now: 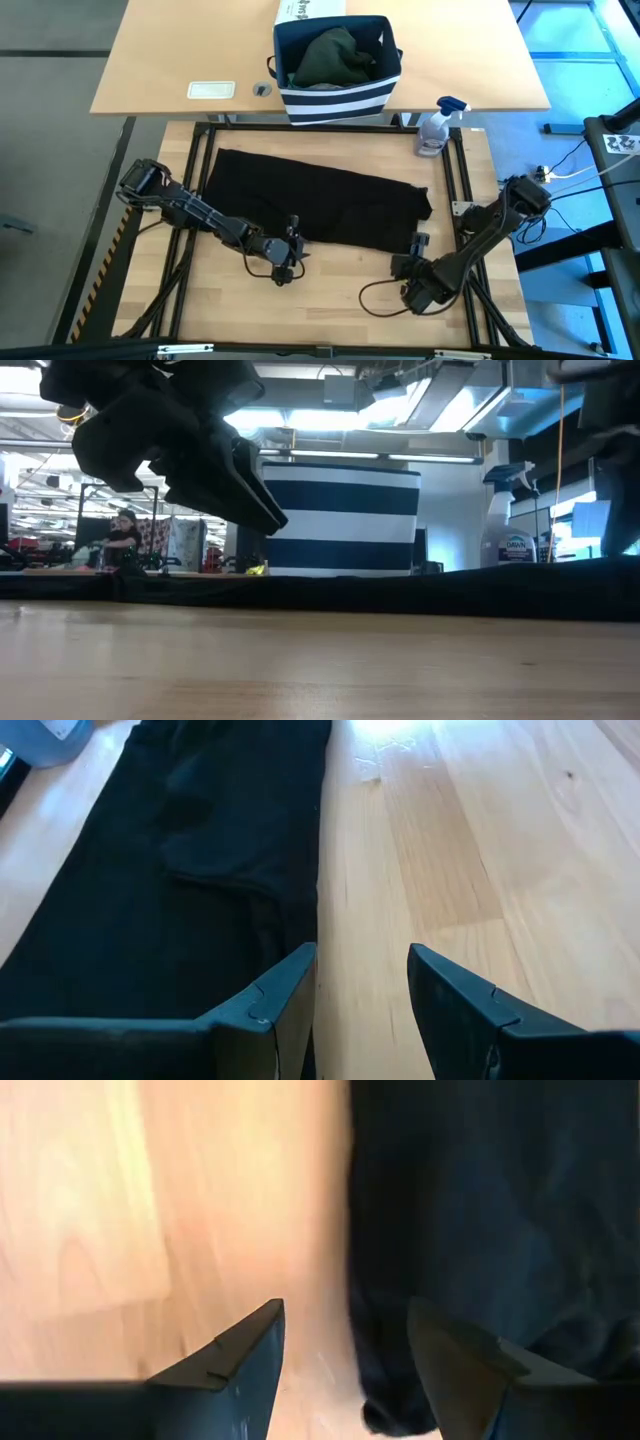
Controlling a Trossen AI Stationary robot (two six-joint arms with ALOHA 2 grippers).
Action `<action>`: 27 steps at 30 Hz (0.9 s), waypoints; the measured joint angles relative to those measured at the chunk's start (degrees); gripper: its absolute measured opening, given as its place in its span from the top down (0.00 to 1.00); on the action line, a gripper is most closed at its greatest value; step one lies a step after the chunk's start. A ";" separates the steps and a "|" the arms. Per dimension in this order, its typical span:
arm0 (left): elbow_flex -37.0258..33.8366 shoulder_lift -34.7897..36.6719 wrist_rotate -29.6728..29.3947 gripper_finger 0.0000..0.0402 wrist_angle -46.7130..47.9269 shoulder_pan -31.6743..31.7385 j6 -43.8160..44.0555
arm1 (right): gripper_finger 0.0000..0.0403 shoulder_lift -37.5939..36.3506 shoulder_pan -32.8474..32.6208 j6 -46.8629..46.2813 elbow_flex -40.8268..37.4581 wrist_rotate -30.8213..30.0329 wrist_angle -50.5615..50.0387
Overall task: Fold Laundry from Bin
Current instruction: Fold the black shirt
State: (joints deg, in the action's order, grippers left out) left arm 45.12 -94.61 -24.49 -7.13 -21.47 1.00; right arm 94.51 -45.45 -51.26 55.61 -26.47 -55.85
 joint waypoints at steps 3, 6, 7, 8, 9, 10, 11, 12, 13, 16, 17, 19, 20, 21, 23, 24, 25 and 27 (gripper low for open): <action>0.00 0.00 -0.02 0.62 -0.08 0.00 0.02 | 0.44 1.81 0.08 3.43 0.02 0.80 2.03; 0.00 0.00 -0.02 0.62 -0.55 0.00 0.08 | 0.36 3.24 0.08 5.19 0.01 0.25 2.12; 0.00 0.00 -0.02 0.62 -0.59 0.00 0.10 | 0.33 3.38 0.08 5.24 0.02 -0.61 1.51; 0.00 0.00 -0.02 0.62 -0.61 0.00 0.10 | 0.30 3.52 0.08 5.21 0.02 -1.74 0.90; 0.00 0.00 -0.02 0.62 -0.75 0.00 0.10 | 0.27 3.53 0.08 5.05 0.01 -2.86 0.36; 0.00 0.00 -0.02 0.62 -1.07 0.00 0.10 | 0.23 3.53 0.08 4.74 0.02 -4.01 -0.06; 0.00 0.00 -0.03 0.62 -1.36 0.00 0.10 | 0.20 3.53 0.08 4.62 0.02 -4.98 -0.28; 0.00 0.00 -0.02 0.62 -1.56 0.00 0.10 | 0.18 3.53 0.08 4.59 0.01 -5.58 -0.33; 0.00 0.00 -0.02 0.62 -1.72 0.00 0.08 | 0.16 3.53 0.10 4.68 0.01 -6.06 -0.42; 0.00 0.00 -0.04 0.62 -2.42 0.08 -0.03 | 0.12 4.45 0.19 5.95 0.04 -6.54 -2.02; 0.00 0.00 -0.04 0.62 -2.69 0.10 -0.03 | 0.11 4.99 0.19 6.45 0.04 -6.50 -3.13; 0.00 0.00 -0.07 0.62 -2.97 0.11 -0.03 | 0.11 6.06 0.18 6.69 0.04 -6.37 -5.28; -0.01 0.00 -0.07 0.62 -2.96 0.11 -0.03 | 0.12 6.47 0.06 6.68 0.04 -6.30 -6.26; -0.02 0.00 -0.06 0.62 -2.96 0.09 -0.03 | 0.12 6.83 0.08 6.69 0.04 -6.29 -6.91; -0.02 0.00 -0.07 0.62 -2.96 0.11 0.02 | 0.13 7.11 0.04 6.65 0.04 -6.20 -7.91; -0.02 0.00 -0.07 0.62 -2.92 0.11 0.02 | 0.13 7.09 0.04 6.47 0.06 -5.90 -8.19; -0.02 0.00 -0.07 0.62 -2.91 0.11 0.07 | 0.13 7.09 0.04 6.22 0.34 -5.58 -8.77; -0.02 0.00 -0.07 0.62 -2.87 0.11 0.25 | 0.13 7.09 0.04 5.61 1.33 -5.40 -9.64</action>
State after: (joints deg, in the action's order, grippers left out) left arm 45.10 -94.61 -24.56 -10.00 -21.37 1.25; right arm 101.60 -45.41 -45.64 56.95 -31.88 -65.50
